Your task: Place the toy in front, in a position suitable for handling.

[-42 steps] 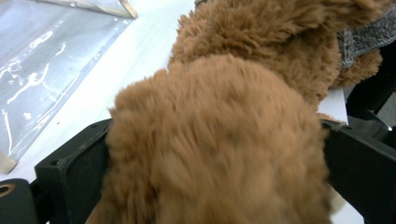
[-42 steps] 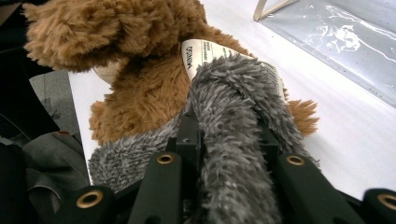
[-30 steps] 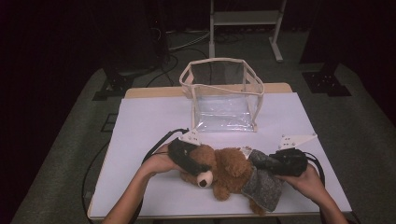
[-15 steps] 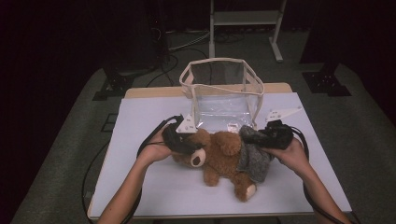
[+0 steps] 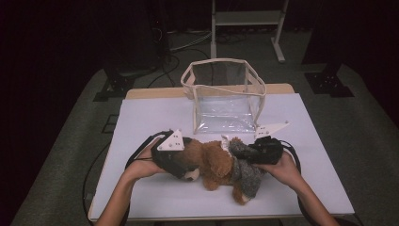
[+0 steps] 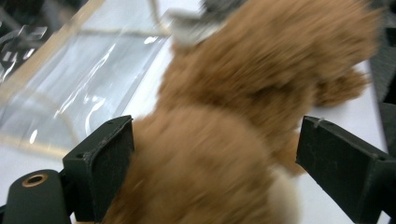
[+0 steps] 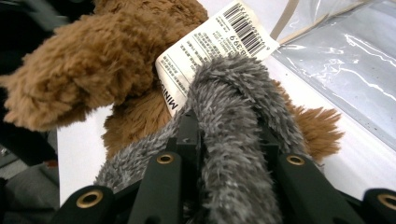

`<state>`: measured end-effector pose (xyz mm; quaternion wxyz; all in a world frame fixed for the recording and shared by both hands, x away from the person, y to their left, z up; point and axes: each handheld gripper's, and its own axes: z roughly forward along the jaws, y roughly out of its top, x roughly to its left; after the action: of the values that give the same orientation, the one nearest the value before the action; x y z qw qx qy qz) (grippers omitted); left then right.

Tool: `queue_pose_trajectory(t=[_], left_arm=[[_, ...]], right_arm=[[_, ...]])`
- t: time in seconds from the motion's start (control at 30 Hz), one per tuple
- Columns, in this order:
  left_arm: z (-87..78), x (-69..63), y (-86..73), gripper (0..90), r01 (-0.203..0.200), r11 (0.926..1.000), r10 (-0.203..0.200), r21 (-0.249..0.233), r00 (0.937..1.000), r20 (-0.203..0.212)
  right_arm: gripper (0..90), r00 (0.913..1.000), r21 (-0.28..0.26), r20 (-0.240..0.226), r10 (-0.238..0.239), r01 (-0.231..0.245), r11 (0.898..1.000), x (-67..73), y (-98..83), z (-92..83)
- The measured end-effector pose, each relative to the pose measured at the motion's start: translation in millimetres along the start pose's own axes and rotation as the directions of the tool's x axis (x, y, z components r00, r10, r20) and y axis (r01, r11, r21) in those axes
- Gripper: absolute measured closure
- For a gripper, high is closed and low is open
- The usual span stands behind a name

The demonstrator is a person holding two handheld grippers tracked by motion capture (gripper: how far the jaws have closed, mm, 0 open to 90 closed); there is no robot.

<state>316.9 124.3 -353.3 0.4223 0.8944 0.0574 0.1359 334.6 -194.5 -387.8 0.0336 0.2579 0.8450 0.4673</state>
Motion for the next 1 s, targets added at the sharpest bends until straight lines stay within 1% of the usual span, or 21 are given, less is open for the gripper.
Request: queue_pose_trajectory(t=[0.03,0.1,0.17,0.23,0.3,0.43,0.47,0.5,0.53,0.57,0.6,0.63,0.67,0.73,0.77,0.8,0.87,0.9,1.0], left_arm=[[2.0,-2.2,4.9,10.9,-0.017,0.9998,0.017,0.004,0.9998,0.006],[8.3,-4.1,12.4,10.9,-0.045,0.9989,0.045,0.011,0.9989,0.015],[16.5,-3.3,16.6,10.9,-0.065,0.9972,0.064,0.038,0.9977,0.023],[25.3,-2.2,19.1,10.9,-0.069,0.9948,0.067,0.074,0.9970,0.039],[33.5,-3.0,23.4,11.0,-0.082,0.9890,0.078,0.123,0.9962,0.040],[45.2,-6.4,34.9,14.3,-0.116,0.9788,0.107,0.169,0.9922,0.065],[48.3,-6.4,36.9,15.7,-0.121,0.9767,0.108,0.177,0.9908,0.080],[51.0,-6.5,38.7,21.6,-0.134,0.9733,0.116,0.186,0.9878,0.103],[53.9,-7.2,39.9,26.7,-0.145,0.9703,0.123,0.194,0.9852,0.119],[56.0,-8.1,41.2,32.9,-0.150,0.9682,0.129,0.200,0.9850,0.114],[56.9,-7.9,43.0,39.2,-0.143,0.9684,0.123,0.204,0.9869,0.104],[56.1,-6.4,45.1,45.7,-0.128,0.9714,0.110,0.200,0.9893,0.096],[55.1,-3.9,46.5,52.4,-0.098,0.9782,0.083,0.183,0.9929,0.085],[52.1,4.2,48.6,61.3,-0.029,0.9883,0.017,0.150,0.9966,0.081],[51.2,8.4,49.6,64.0,-0.005,0.9912,-0.006,0.132,0.9969,0.078],[51.0,12.8,51.1,66.4,0.018,0.9924,-0.027,0.122,0.9971,0.071],[52.5,19.7,55.2,68.6,0.040,0.9940,-0.046,0.102,0.9970,0.062],[53.6,22.6,57.7,68.7,0.051,0.9943,-0.057,0.093,0.9964,0.063],[54.8,30.8,65.3,68.8,0.079,0.9951,-0.081,0.059,0.9959,0.039]], right_arm=[[70.9,1.0000,-0.002,-0.003,0.007,-0.007,1.000,0.1,-1.2,0.0],[70.9,1.0000,-0.003,-0.007,0.005,-0.005,1.000,0.4,-2.3,-0.9],[70.9,1.0000,-0.001,-0.006,-0.003,0.003,1.000,2.0,-2.6,-1.1],[71.0,0.9999,0.001,-0.005,-0.013,0.013,1.000,4.5,-2.2,-1.3],[71.0,0.9998,0.004,-0.003,-0.019,0.019,1.000,7.3,-2.0,-1.6],[71.1,0.9995,0.008,-0.018,-0.026,0.027,1.000,11.4,-1.4,-1.6],[71.1,0.9994,0.010,-0.017,-0.030,0.031,0.999,12.8,-1.1,-1.7],[71.1,0.9995,0.011,-0.016,-0.029,0.029,1.000,14.6,-0.9,-1.7],[71.0,0.9991,0.013,-0.014,-0.039,0.040,0.999,15.3,-0.7,-2.0],[71.0,0.9990,0.011,-0.011,-0.044,0.044,0.999,15.9,-0.9,-2.2],[71.0,0.9991,0.013,-0.007,-0.041,0.041,0.999,16.2,-1.0,-3.0],[71.0,0.9991,0.013,0.002,-0.042,0.042,0.999,15.3,-1.1,-4.1],[70.8,0.9994,0.008,0.006,-0.034,0.033,0.999,13.6,-0.8,-5.5],[70.1,1.0000,-0.004,0.003,-0.002,0.002,1.000,7.5,0.7,-10.6],[69.8,0.9999,-0.012,0.006,0.015,-0.015,1.000,3.7,2.1,-13.4],[69.8,0.9996,-0.009,0.009,0.027,-0.027,1.000,0.0,4.1,-15.7],[69.8,0.9991,-0.003,0.027,0.032,-0.032,0.999,-6.2,9.8,-19.1],[69.7,0.9991,0.006,0.034,0.026,-0.026,1.000,-8.7,13.4,-20.3],[69.5,0.9980,0.023,0.063,-0.001,0.000,1.000,-15.8,25.0,-25.6]])
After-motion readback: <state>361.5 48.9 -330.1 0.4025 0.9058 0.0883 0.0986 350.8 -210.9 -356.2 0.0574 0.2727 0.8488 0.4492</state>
